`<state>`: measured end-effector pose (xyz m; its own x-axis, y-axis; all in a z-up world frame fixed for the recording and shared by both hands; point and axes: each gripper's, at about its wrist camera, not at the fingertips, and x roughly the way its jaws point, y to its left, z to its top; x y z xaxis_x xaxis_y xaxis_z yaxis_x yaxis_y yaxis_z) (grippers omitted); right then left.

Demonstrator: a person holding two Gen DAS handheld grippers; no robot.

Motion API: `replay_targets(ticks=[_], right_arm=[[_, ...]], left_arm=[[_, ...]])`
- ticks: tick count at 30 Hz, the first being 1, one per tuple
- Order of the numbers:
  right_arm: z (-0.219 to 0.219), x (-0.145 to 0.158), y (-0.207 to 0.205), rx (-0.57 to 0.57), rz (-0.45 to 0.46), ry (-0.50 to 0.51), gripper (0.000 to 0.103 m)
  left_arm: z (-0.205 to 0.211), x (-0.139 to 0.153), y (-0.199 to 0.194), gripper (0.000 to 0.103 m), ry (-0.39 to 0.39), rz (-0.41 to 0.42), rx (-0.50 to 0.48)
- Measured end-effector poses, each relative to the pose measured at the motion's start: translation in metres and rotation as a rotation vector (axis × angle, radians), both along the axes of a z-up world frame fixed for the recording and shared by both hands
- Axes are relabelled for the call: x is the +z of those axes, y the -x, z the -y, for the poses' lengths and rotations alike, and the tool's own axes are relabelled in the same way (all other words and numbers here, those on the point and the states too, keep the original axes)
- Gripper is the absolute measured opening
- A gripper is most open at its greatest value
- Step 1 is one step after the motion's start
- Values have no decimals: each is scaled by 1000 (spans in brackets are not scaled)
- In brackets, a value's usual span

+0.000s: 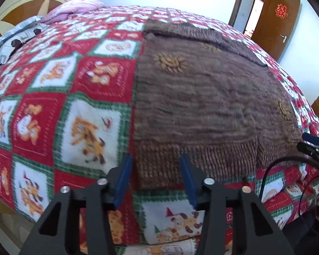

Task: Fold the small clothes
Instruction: 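Open the right tool and release the folded side, then close the left tool on the sweater hem edge and lift it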

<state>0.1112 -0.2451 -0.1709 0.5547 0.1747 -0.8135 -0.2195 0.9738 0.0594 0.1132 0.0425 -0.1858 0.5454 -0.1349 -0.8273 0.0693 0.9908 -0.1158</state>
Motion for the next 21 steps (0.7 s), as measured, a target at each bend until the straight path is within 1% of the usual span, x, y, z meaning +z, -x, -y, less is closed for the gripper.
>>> replay_targets(ticks=[2, 6, 7, 8, 14, 18, 21], right_arm=[[2, 0, 1, -4, 2, -4, 69], [9, 2, 2, -18, 5, -4, 69], [11, 3, 2, -24, 5, -3, 69], [14, 4, 2, -36, 4, -1, 69], [49, 3, 4, -146, -21, -15, 69], [67, -7, 9, -180, -69, -75, 69], [70, -13, 12, -186, -87, -89, 69]], left_arm=[[1, -4, 0, 47, -17, -5, 11], [1, -5, 0, 47, -21, 1, 8], [1, -6, 1, 33, -21, 3, 7], [2, -5, 3, 12, -27, 10, -7], [6, 14, 11, 11, -15, 65, -49], [6, 13, 11, 11, -21, 70, -53], [5, 9, 9, 11, -14, 57, -54]])
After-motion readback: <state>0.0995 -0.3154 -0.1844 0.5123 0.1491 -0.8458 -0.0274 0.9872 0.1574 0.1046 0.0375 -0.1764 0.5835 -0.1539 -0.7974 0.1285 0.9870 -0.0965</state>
